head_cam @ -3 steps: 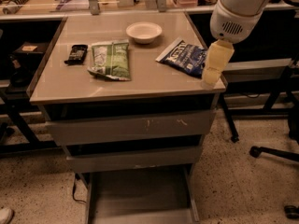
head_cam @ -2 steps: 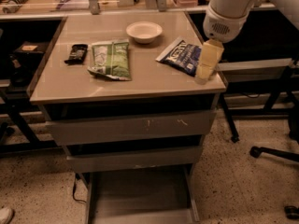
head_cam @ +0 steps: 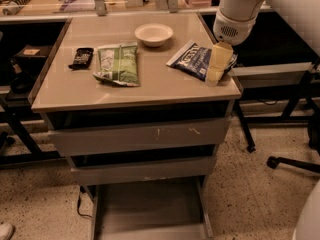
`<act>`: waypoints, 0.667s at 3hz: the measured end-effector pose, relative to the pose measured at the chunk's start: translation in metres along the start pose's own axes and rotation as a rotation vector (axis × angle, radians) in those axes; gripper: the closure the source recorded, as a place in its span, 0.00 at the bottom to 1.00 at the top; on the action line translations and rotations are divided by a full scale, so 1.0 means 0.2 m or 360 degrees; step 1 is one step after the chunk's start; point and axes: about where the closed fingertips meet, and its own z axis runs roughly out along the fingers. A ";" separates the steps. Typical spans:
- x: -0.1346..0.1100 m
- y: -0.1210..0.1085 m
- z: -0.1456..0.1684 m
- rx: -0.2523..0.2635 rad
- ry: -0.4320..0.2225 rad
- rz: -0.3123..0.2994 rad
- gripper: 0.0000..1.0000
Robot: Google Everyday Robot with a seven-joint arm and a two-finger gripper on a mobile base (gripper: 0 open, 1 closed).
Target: Place blue chip bag into bottom drawer
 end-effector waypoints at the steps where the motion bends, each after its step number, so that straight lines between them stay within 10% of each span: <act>1: -0.09 -0.05 0.08 -0.0023 -0.0026 0.0026 0.00; 2: -0.24 -0.12 0.20 -0.0028 -0.0013 0.0063 0.00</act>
Offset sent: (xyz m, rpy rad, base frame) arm 0.0887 0.0533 -0.0408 0.0196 0.0268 -0.0641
